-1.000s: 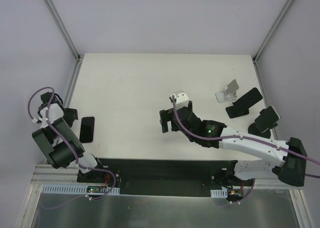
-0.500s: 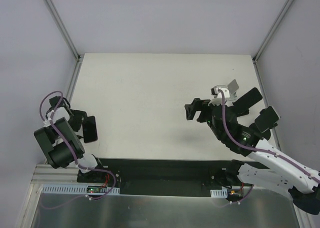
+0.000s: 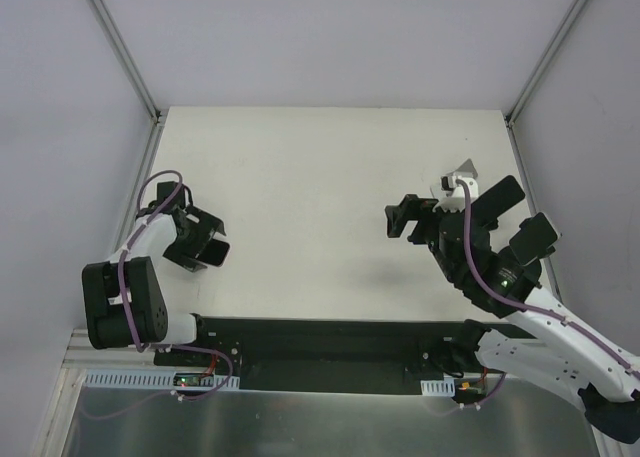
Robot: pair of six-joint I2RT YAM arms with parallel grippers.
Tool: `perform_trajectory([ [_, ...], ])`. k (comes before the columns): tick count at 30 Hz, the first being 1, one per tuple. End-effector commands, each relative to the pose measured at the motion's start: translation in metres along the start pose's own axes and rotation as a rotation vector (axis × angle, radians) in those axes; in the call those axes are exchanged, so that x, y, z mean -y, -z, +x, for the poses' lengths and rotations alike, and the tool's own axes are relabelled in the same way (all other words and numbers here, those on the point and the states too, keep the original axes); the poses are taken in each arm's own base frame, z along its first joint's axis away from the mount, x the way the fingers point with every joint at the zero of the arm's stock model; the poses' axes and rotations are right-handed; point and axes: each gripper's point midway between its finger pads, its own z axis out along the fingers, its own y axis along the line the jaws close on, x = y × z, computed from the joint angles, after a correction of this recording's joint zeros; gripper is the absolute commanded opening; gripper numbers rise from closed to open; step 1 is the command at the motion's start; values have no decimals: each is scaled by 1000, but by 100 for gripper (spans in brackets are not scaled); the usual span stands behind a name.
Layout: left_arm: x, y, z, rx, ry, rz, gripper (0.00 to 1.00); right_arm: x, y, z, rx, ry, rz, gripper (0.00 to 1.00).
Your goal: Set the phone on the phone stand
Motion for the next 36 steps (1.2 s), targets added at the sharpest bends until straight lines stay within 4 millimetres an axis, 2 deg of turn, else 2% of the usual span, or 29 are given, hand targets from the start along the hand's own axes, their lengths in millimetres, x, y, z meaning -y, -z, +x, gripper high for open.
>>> perform_trajectory([
  [1, -18, 15, -9, 61, 17, -103, 99, -1, 0, -8, 7, -24, 11, 96],
  [6, -15, 20, -4, 27, -105, -118, 99, -1, -3, -1, -13, -17, 20, 96],
  [10, -11, 23, -4, 32, -90, -100, 99, 2, -4, 3, -18, -13, 31, 96],
  [13, -7, 22, -6, 26, -58, -109, 99, 4, -4, 4, -19, -17, 36, 96],
  [15, -3, 19, -1, -10, -2, -113, 99, 5, -3, 4, -16, -22, 37, 96],
  [19, 14, 19, -11, -1, 71, -113, 99, 11, -2, 6, -16, -15, 52, 96],
  [22, 15, 16, -9, -54, 141, -160, 99, 14, 2, 4, -11, -13, 56, 96],
  [24, 7, 12, -12, -66, 197, -235, 99, 17, 5, 1, 0, -16, 60, 96],
  [29, 4, 16, -23, -61, 203, -286, 99, 28, 10, -3, 25, -7, 87, 96],
  [32, -4, 19, -33, -23, 207, -312, 99, 29, 9, -2, 25, -7, 89, 96],
  [36, -14, 13, -37, -47, 226, -339, 99, 26, 8, -2, 20, -16, 80, 96],
])
